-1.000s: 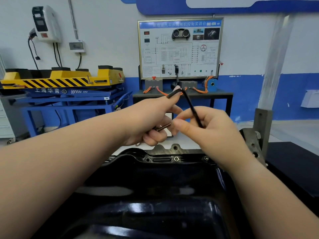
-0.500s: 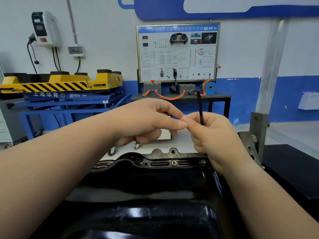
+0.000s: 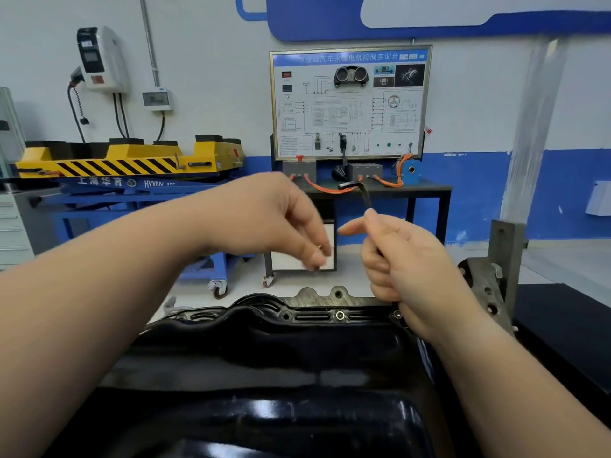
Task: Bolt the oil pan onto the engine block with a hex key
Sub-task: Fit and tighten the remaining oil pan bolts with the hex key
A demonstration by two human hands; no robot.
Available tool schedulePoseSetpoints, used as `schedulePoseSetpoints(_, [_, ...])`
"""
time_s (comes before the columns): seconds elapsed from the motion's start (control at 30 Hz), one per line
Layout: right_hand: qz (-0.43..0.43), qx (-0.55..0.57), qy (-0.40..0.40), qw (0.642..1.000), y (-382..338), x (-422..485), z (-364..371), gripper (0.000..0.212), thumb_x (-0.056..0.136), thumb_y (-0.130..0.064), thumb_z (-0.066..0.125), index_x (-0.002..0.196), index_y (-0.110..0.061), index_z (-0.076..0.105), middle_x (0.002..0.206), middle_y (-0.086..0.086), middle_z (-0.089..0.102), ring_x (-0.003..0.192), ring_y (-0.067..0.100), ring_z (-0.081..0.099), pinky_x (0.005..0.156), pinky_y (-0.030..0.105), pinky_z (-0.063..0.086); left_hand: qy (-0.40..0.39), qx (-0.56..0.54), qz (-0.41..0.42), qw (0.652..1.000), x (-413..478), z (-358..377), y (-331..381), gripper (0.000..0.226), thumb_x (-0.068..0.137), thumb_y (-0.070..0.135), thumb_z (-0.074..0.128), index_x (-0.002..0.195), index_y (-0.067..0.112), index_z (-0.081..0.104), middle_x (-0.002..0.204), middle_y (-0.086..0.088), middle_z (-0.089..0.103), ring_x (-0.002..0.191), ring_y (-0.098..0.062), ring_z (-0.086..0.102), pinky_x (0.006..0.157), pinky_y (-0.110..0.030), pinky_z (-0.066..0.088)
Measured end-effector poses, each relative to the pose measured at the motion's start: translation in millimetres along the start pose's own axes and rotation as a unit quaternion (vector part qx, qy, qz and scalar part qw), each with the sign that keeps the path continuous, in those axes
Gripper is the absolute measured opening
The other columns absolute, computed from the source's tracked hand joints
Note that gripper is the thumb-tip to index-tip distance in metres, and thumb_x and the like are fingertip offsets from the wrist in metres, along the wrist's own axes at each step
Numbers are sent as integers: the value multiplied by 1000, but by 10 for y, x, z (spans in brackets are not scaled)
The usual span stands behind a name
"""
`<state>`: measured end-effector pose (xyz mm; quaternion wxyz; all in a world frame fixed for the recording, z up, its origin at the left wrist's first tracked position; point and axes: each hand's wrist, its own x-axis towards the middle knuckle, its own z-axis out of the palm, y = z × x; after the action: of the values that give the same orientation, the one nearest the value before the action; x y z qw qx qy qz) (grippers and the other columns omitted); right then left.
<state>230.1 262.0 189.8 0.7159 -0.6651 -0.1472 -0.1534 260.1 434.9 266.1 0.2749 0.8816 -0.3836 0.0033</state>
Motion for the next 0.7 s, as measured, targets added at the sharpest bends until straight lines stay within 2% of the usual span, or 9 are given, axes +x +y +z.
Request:
schedulePoseSetpoints(0.1, [-19, -5, 7, 1000, 12, 5, -40, 34, 101, -27, 37, 88, -14, 65, 53, -3, 31, 42, 6, 21, 37, 19, 18, -114, 164, -59, 978, 15, 4, -119, 11, 71, 22, 79, 75, 31, 73, 71, 13, 72, 63, 6, 61, 60, -4, 39])
schedulePoseSetpoints(0.2, [-23, -9, 3, 1000, 24, 11, -43, 35, 102, -20, 37, 82, -14, 65, 53, -3, 38, 44, 8, 26, 40, 21, 21, -177, 191, -102, 960, 51, 85, -190, 13, 73, 21, 78, 81, 30, 74, 74, 16, 71, 64, 9, 59, 63, -7, 39])
schedulePoseSetpoints(0.43, [-16, -34, 13, 999, 43, 16, -34, 37, 100, -12, 39, 77, -12, 68, 55, -5, 49, 47, 8, 42, 46, 20, 40, -180, 166, -113, 963, 86, 91, -259, 13, 70, 21, 80, 77, 29, 74, 72, 19, 69, 66, 10, 60, 60, 0, 36])
schedulePoseSetpoints(0.53, [-20, -46, 14, 999, 36, 4, -29, 35, 98, -12, 44, 77, -14, 72, 62, -5, 54, 57, 6, 49, 57, 21, 49, -178, 162, -113, 964, 92, 93, -282, 13, 69, 21, 81, 73, 31, 73, 74, 17, 70, 68, 8, 61, 62, 0, 37])
schedulePoseSetpoints(0.63, [-26, -78, 25, 996, 32, -11, -16, 30, 95, -18, 51, 78, -22, 75, 69, -11, 65, 64, 3, 54, 72, 27, 53, -186, 147, -113, 965, 106, 104, -285, 13, 68, 21, 81, 70, 31, 72, 75, 17, 70, 72, 6, 63, 69, -3, 40])
schedulePoseSetpoints(0.7, [-42, -102, 29, 994, 20, -22, -10, 28, 93, -20, 54, 77, -29, 75, 78, -17, 70, 63, -5, 55, 71, 22, 50, -192, 133, -113, 966, 109, 106, -292, 13, 69, 20, 81, 68, 30, 72, 78, 13, 72, 77, -1, 65, 79, -11, 45])
